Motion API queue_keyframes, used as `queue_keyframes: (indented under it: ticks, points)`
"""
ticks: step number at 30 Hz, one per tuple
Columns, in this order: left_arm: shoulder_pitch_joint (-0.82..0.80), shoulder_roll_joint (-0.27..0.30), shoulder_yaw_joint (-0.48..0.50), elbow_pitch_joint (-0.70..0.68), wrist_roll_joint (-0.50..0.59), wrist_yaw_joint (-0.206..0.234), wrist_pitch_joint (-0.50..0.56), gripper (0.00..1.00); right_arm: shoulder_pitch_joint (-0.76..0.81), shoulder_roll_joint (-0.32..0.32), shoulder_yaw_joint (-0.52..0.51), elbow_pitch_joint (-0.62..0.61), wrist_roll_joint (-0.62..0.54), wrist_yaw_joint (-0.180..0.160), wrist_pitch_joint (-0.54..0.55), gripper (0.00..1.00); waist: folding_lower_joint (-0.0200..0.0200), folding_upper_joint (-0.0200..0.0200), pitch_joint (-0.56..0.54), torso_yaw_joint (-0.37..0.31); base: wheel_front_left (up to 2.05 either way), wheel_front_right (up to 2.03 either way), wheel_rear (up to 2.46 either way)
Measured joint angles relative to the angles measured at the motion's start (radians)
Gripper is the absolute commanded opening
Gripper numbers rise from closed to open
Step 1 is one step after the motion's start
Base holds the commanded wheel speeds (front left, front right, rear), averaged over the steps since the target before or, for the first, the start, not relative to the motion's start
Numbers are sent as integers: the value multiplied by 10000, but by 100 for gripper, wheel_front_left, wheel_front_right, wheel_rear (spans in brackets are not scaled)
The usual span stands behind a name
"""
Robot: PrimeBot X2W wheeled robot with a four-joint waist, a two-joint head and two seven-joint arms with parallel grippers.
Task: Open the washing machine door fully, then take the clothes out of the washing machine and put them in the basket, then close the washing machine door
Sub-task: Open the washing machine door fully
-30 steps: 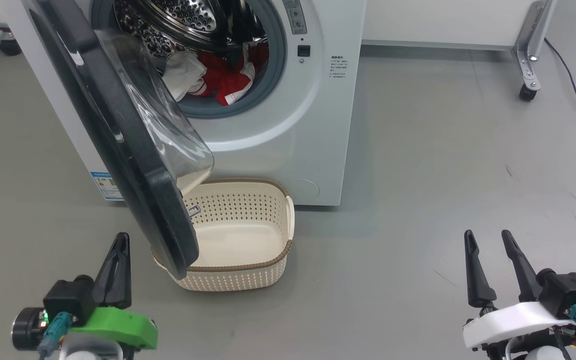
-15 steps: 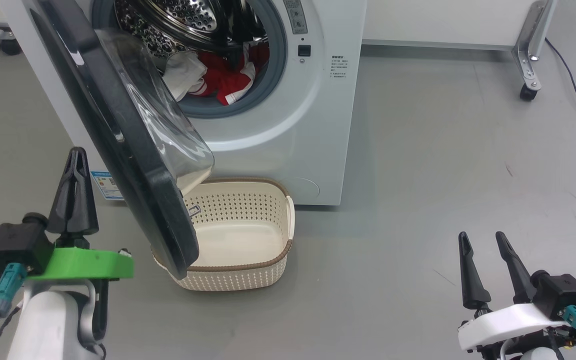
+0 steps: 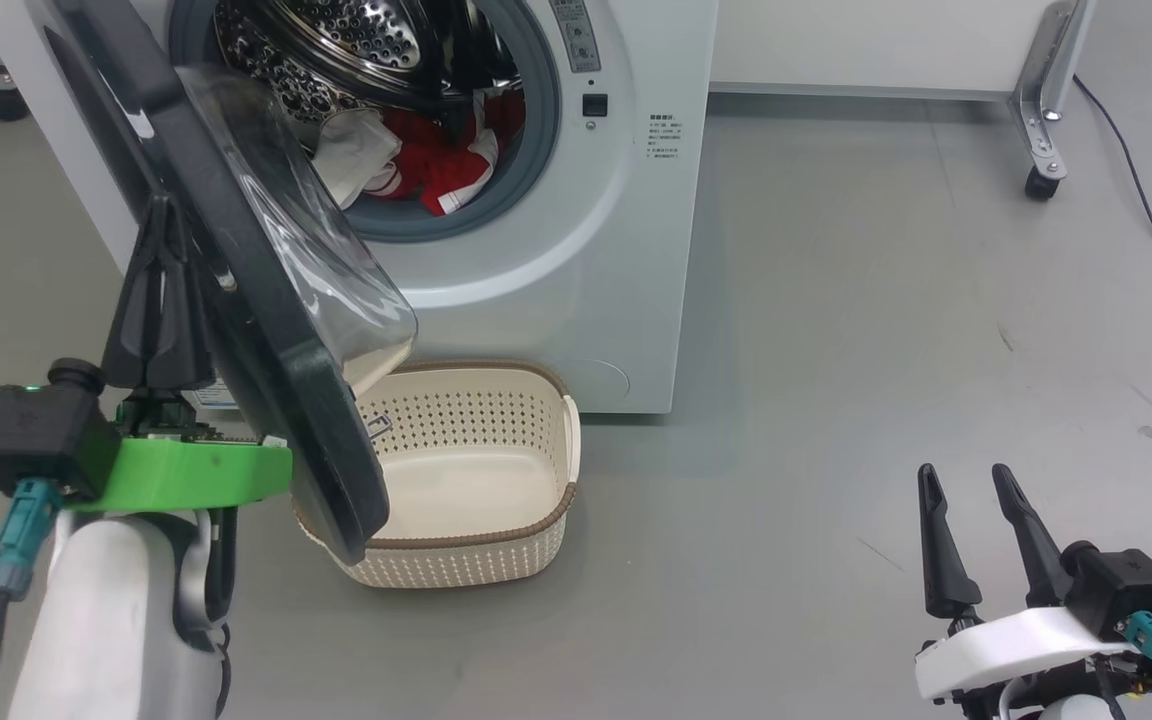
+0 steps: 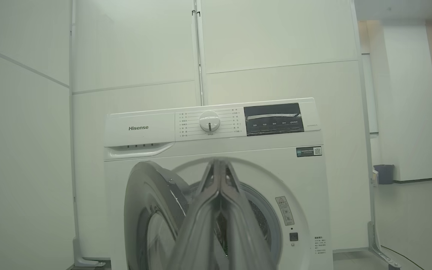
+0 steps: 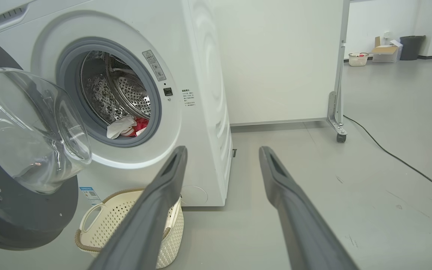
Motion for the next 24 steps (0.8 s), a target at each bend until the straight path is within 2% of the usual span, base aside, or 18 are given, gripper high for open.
queue_keyframes:
  ticks: [13,24]
  points:
    - [-125,-153,-1315,-180,307,-186,510,0,-1,253,-12,163,-100,186,0,100,0,0,-34,-264,0,0,0]
    - [368,-180,-2036,894,353,-188,1212,0,-4,443,-244,247,-94,353,0,100,0,1,-18,-601,0,0,0]
